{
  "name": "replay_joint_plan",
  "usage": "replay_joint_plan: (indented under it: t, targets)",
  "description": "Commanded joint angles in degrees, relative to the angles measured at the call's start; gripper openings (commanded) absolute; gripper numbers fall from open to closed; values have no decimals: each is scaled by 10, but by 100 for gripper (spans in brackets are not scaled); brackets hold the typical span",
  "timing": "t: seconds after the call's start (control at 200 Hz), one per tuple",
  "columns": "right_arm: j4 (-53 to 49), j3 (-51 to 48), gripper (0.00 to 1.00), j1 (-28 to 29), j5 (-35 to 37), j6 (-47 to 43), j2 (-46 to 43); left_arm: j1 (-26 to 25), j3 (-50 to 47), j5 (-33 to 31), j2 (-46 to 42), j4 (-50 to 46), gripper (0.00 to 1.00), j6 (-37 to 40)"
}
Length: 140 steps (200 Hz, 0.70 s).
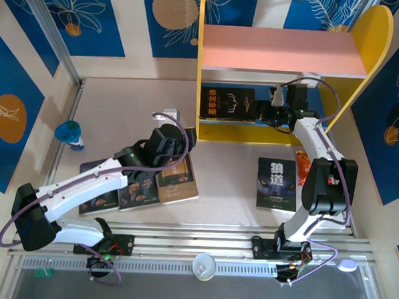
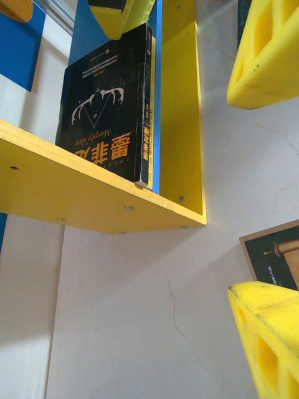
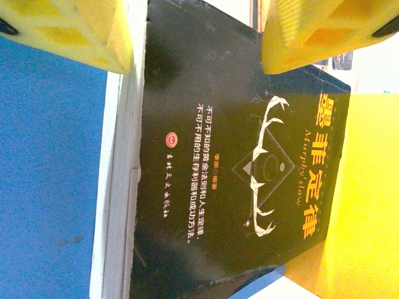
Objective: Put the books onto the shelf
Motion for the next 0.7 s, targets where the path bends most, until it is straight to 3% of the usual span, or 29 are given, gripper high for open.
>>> replay_joint_plan:
  t: [0.0, 0.695]
  targets:
    - [5, 20, 57, 13, -25, -4, 9, 7, 6, -6, -7, -4, 73, 8]
    - [3, 32, 57, 18, -25, -3, 21, 8, 3, -6, -6, -4, 73, 8]
